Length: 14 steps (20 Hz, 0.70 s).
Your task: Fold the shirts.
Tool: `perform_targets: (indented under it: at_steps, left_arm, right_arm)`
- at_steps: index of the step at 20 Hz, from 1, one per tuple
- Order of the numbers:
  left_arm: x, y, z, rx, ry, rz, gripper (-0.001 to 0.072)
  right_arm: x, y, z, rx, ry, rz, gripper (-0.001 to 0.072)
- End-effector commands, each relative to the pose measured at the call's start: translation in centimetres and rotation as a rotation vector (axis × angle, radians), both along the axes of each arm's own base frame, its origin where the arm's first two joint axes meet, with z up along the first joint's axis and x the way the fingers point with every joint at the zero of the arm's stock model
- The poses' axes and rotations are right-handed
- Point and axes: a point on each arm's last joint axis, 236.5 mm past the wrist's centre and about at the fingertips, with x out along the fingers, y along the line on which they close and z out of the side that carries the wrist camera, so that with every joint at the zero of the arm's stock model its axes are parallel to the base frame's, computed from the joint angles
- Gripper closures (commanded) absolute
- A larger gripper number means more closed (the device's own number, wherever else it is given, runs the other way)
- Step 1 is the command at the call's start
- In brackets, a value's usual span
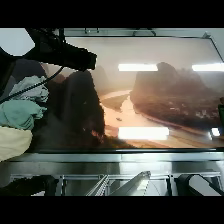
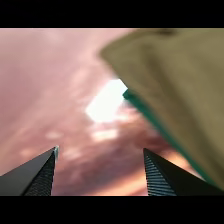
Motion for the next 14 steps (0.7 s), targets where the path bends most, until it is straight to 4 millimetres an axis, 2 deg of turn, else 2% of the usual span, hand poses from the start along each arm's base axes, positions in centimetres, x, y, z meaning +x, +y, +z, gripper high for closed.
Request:
perform_targets:
  at_steps: [1,4,7,8,9,10,14]
  left_arm:
    - [0.5,0.6,-0.5,0.004,0.011,0.016,0.0685]
    - [0.9,1.7,-0.6,0.008,0.020,0.041,0.0685]
    - [1.6,2.6,-0.5,0.004,0.013,0.064,0.0685]
    - [1.8,2.9,-0.5,0.004,0.013,0.073,0.0685]
    - [1.9,3.3,-0.5,0.004,0.013,0.081,0.0685]
    - [2.1,3.6,-0.5,0.004,0.013,0.089,0.0685]
    - [2.7,4.9,-0.5,0.004,0.013,0.119,0.0684]
  right_arm:
    - [4.8,11.5,0.7,0.084,-0.079,0.291,0.0128]
    - [6.1,18.7,-0.8,0.112,-0.040,0.475,0.0131]
    - [6.3,23.5,-1.2,0.120,-0.024,0.597,0.0134]
    - [6.4,24.5,-1.2,0.120,-0.025,0.621,0.0223]
    - [6.3,25.2,-1.2,0.120,-0.024,0.640,0.0503]
    - [6.3,25.7,-1.2,0.121,-0.024,0.653,0.0685]
    - [6.2,26.2,-1.2,0.124,-0.024,0.664,0.0693]
